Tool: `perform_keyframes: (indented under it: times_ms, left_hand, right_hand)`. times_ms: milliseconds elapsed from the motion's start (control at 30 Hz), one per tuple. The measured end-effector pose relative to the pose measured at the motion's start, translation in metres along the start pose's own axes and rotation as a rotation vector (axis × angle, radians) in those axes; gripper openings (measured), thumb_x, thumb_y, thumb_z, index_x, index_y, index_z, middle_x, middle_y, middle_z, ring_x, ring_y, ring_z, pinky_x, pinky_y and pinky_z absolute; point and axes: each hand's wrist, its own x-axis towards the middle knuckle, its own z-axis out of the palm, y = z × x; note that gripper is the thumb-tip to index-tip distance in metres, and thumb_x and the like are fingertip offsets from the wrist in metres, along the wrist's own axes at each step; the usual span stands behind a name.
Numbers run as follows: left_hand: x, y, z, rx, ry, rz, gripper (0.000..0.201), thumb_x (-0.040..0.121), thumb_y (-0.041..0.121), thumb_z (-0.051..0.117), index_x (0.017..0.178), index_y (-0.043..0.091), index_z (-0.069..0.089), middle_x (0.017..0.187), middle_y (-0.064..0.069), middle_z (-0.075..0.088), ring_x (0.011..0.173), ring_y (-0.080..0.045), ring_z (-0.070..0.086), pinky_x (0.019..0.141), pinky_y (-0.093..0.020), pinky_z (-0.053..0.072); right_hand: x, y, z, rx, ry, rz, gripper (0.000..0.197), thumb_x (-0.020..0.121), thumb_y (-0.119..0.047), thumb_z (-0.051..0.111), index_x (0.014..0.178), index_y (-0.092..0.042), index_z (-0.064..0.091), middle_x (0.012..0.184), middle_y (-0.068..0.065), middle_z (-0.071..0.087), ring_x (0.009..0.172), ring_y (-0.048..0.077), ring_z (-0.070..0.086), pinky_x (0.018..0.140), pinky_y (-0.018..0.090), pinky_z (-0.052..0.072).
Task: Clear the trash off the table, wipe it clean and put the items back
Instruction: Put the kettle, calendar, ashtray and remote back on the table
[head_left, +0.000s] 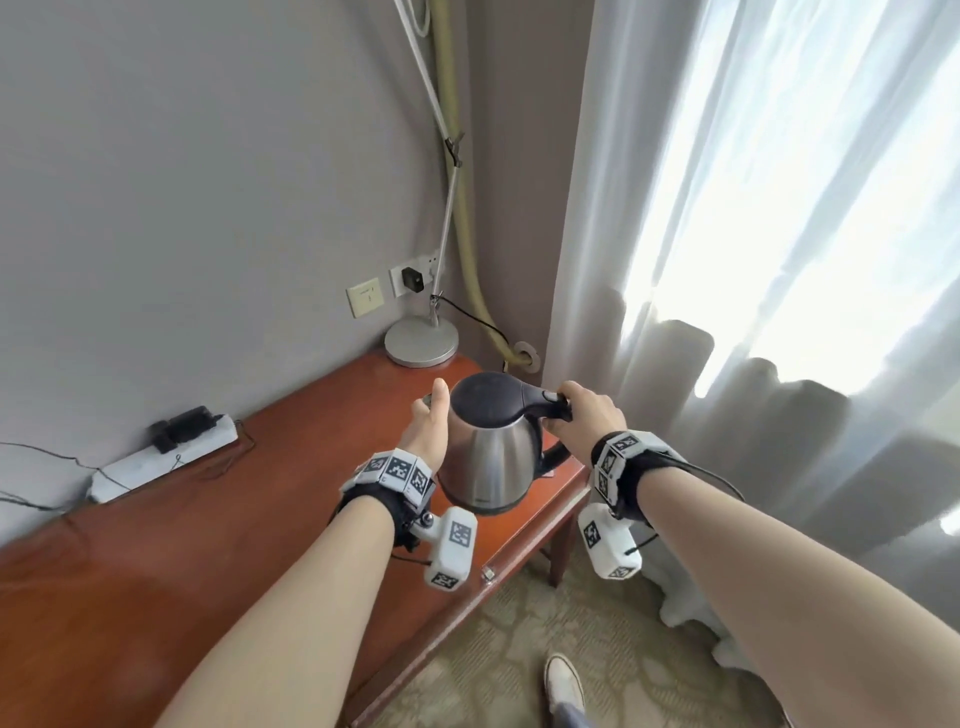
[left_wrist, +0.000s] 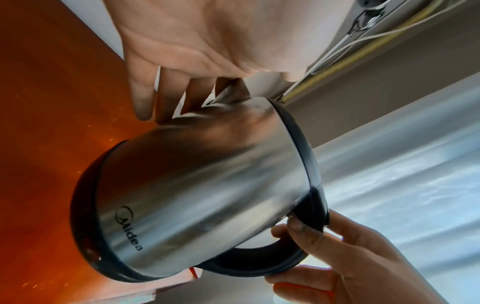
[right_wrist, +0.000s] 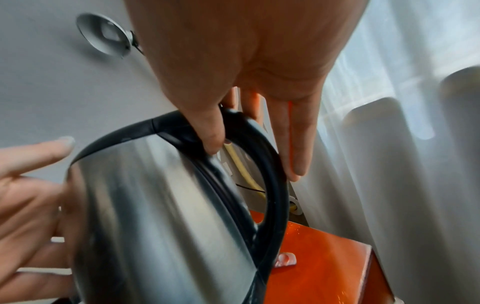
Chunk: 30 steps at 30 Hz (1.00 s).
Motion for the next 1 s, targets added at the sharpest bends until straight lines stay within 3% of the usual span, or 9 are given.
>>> perform_keyframes:
  times_ms: [167,267,433,600,733,800,867,933,1000]
  left_hand:
    - [0.075,0.016,0.028,-0.068,0.065,-0.092,0.083,0.094,0.074,0.015,0.156,0.019,0.019,0.159,-0.011,0.031,0.144,-0.033,0.033,0.116,-0.044,0.024]
    - [0.128,0.021,0.038,-0.151,0.089,-0.154,0.108,0.068,0.092,0.015,0.152,0.024,0.025,0.154,-0.011,0.039,0.136,-0.035,0.042,0.113,-0.055,0.034]
    - [0.197,0.030,0.038,-0.255,0.101,-0.235,0.092,0.081,0.086,0.020,0.152,0.028,0.021,0.152,-0.011,0.040,0.131,-0.040,0.047,0.101,-0.063,0.044]
    - [0.260,0.024,0.037,-0.280,0.113,-0.299,0.112,0.060,0.094,0.021,0.151,0.030,0.022,0.149,-0.009,0.043,0.130,-0.041,0.049,0.104,-0.062,0.041]
    - [0.292,0.031,0.033,-0.286,0.100,-0.329,0.086,0.087,0.082,0.019,0.154,0.029,0.017,0.153,-0.008,0.038,0.134,-0.041,0.044,0.105,-0.059,0.040]
    - [0.306,0.032,0.032,-0.311,0.099,-0.351,0.082,0.090,0.078,0.018,0.156,0.029,0.014,0.156,-0.007,0.035,0.137,-0.041,0.040,0.106,-0.058,0.037]
    - [0.323,0.025,0.032,-0.294,0.093,-0.341,0.095,0.080,0.087,0.018,0.156,0.031,0.014,0.158,-0.008,0.033,0.139,-0.040,0.038,0.112,-0.059,0.032]
    - [0.342,0.013,0.033,-0.281,0.088,-0.346,0.117,0.059,0.098,0.018,0.156,0.033,0.014,0.159,-0.008,0.033,0.141,-0.039,0.037,0.115,-0.060,0.028]
    - [0.353,0.007,0.034,-0.260,0.088,-0.355,0.123,0.051,0.099,0.018,0.156,0.035,0.015,0.159,-0.008,0.033,0.142,-0.039,0.036,0.115,-0.060,0.027]
  right_hand:
    - [0.100,0.013,0.014,0.007,-0.079,-0.062,0.014,0.088,-0.022,0.059,0.100,-0.027,0.052,0.095,0.005,0.066,0.087,0.034,0.062,0.069,0.033,0.041]
    - [0.151,0.012,0.018,0.020,-0.131,-0.081,0.021,0.085,-0.021,0.061,0.105,-0.027,0.056,0.097,0.007,0.067,0.089,0.035,0.062,0.069,0.032,0.040]
    - [0.218,0.008,0.024,0.040,-0.191,-0.122,0.026,0.086,-0.019,0.061,0.112,-0.023,0.058,0.101,0.008,0.067,0.097,0.035,0.062,0.075,0.034,0.045]
    - [0.270,0.000,0.040,0.103,-0.231,-0.094,0.027,0.086,-0.022,0.063,0.113,-0.023,0.060,0.103,0.007,0.069,0.099,0.034,0.063,0.079,0.034,0.048]
    - [0.304,-0.005,0.054,0.104,-0.243,-0.073,0.028,0.084,-0.022,0.065,0.112,-0.025,0.062,0.102,0.006,0.070,0.100,0.033,0.063,0.081,0.035,0.050]
    - [0.318,-0.008,0.060,0.102,-0.248,-0.056,0.029,0.084,-0.021,0.065,0.113,-0.025,0.063,0.103,0.007,0.070,0.101,0.034,0.063,0.084,0.037,0.051]
    - [0.331,-0.010,0.067,0.099,-0.254,-0.044,0.031,0.084,-0.021,0.065,0.114,-0.025,0.063,0.104,0.008,0.070,0.102,0.035,0.063,0.085,0.038,0.052]
    - [0.343,-0.013,0.072,0.097,-0.258,-0.042,0.030,0.084,-0.021,0.066,0.114,-0.025,0.064,0.103,0.008,0.070,0.102,0.035,0.063,0.085,0.038,0.051]
    - [0.353,-0.014,0.076,0.098,-0.248,-0.037,0.030,0.083,-0.021,0.067,0.113,-0.024,0.065,0.102,0.008,0.071,0.101,0.034,0.063,0.084,0.037,0.051]
